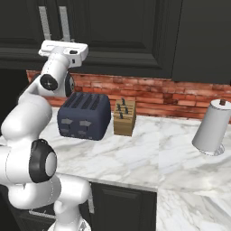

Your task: Get the candle and the liquor from the cabinet and move them to the dining counter.

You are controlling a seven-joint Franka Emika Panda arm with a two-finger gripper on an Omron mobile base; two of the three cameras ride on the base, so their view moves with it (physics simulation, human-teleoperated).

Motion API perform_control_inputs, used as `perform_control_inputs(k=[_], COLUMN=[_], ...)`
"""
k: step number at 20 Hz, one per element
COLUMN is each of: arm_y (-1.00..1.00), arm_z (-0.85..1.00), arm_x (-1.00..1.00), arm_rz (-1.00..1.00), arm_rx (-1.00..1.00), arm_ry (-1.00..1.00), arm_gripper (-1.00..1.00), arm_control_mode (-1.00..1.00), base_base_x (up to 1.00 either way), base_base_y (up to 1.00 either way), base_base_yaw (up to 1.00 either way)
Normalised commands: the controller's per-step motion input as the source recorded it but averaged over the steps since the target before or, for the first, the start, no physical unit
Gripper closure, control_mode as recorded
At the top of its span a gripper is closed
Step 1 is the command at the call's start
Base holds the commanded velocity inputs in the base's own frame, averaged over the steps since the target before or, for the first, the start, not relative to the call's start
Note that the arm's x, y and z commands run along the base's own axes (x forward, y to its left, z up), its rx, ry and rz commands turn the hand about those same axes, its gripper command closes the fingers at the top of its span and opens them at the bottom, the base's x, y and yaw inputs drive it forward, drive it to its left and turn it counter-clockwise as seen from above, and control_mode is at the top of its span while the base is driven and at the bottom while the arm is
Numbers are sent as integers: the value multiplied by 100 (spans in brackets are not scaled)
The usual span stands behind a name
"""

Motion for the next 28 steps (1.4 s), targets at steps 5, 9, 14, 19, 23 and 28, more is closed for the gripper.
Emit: perform_control_inputs(k=[5, 9, 14, 19, 23, 28], arm_y=[-46, -41, -56, -68, -69, -76], arm_z=[0, 0, 0, 0, 0, 0], arm_x=[-42, -41, -41, -49, -45, -48], arm_rz=[0, 0, 0, 0, 0, 0], arm_rx=[0, 0, 0, 0, 0, 0], arm_ry=[0, 0, 0, 0, 3, 2], arm_gripper=[100, 100, 100, 100, 100, 100], arm_control_mode=[-100, -100, -100, -100, -100, -100], base_base_x=[0, 0, 0, 0, 0, 0], base_base_y=[0, 0, 0, 0, 0, 0], base_base_yaw=[0, 0, 0, 0, 0, 0])
